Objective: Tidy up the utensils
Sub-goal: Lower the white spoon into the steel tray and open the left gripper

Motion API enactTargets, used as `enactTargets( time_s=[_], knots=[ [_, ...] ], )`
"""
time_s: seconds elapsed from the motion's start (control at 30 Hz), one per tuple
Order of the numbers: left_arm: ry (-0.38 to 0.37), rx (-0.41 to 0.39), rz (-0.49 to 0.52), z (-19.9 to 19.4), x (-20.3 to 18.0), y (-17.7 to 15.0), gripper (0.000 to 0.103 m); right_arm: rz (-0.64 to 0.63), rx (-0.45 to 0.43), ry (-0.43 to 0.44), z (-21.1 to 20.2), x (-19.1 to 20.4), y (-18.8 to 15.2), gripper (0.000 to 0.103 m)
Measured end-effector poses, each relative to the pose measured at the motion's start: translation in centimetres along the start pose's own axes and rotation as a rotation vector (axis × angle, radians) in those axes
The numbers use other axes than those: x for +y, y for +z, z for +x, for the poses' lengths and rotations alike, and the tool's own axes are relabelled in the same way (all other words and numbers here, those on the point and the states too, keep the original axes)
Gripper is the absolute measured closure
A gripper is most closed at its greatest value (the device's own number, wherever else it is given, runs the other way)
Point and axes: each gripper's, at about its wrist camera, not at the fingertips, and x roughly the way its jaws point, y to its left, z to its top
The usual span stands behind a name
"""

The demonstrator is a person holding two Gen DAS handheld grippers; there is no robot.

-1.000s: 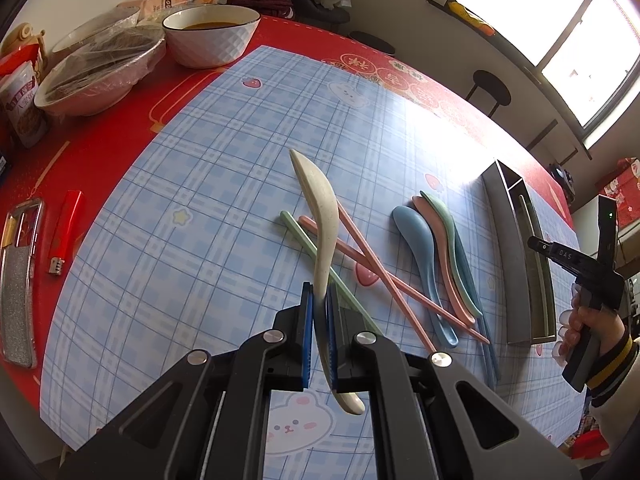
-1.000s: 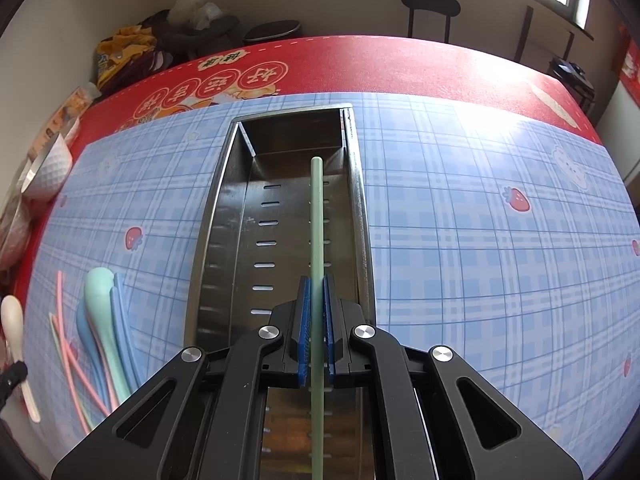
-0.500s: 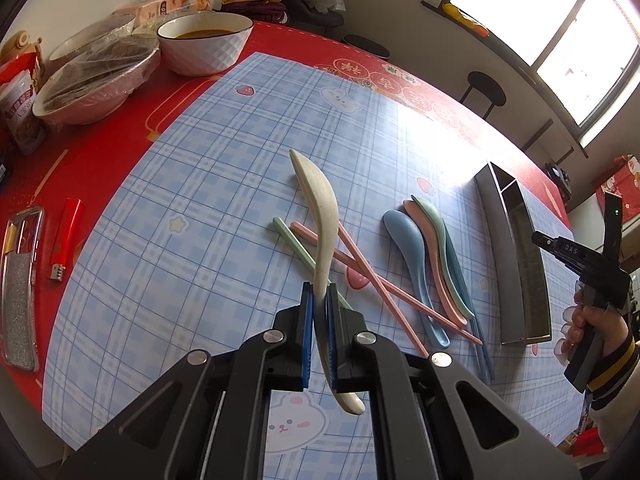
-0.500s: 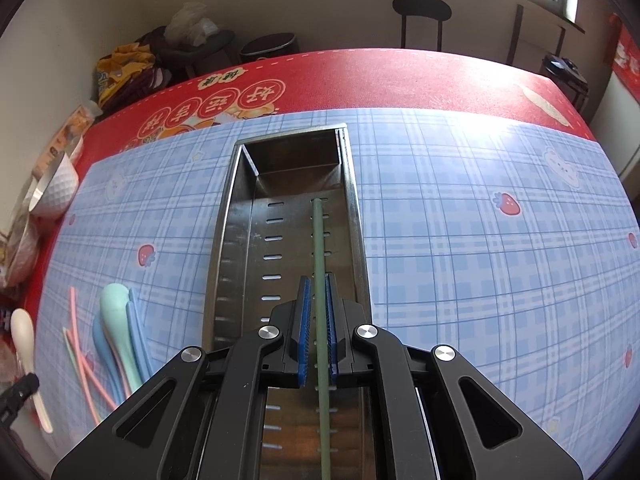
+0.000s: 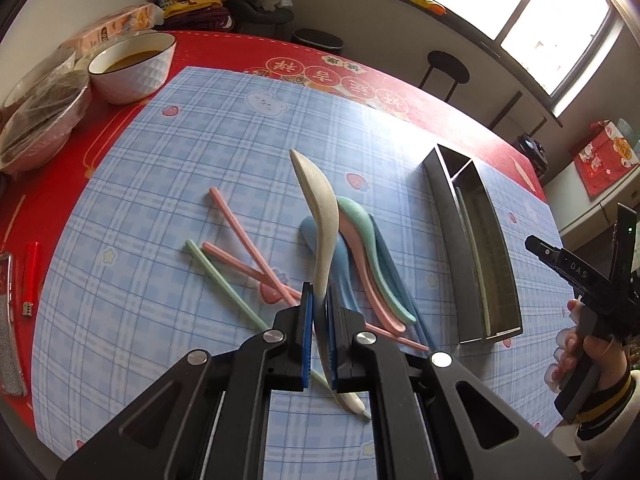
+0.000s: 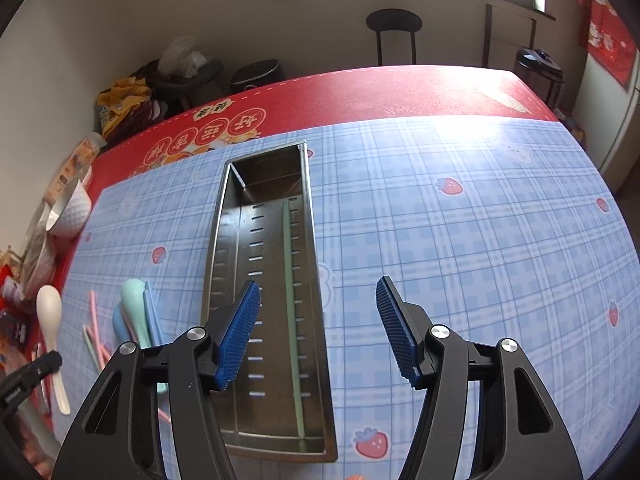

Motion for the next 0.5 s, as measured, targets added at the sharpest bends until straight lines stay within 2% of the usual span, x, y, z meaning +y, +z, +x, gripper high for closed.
enactTargets(
  time_s=[0.07,0.23,0.27,0.3,0.5],
  knots=[
    [-0.016,0.011,0.018,0.5,-1.5,0.5,0.097,0.004,0.005,-0.001,-0.2,-0.5,-0.3,0.034],
    [-0.052,0.029,0.067,2.0,-5.6,1.5,0.097,0.001,0.039,-0.01,0.3,-1.5,-0.6,0.028],
    [-0.059,0.031,0.076,2.2,-6.3,1.7,0.097,0.005,0.034,-0.002,0.2,-1.7,-0.6,0.019],
    [-0.067,0.033,0.086,2.5,-7.2,1.9,0.097,0.013,0.028,0.006,0.0,-2.0,-0.7,0.015],
    [-0.097,0.052,0.139,4.7,-11.8,2.9,0.097,0.051,0.019,0.041,-0.2,-3.7,-0.1,0.015]
  ],
)
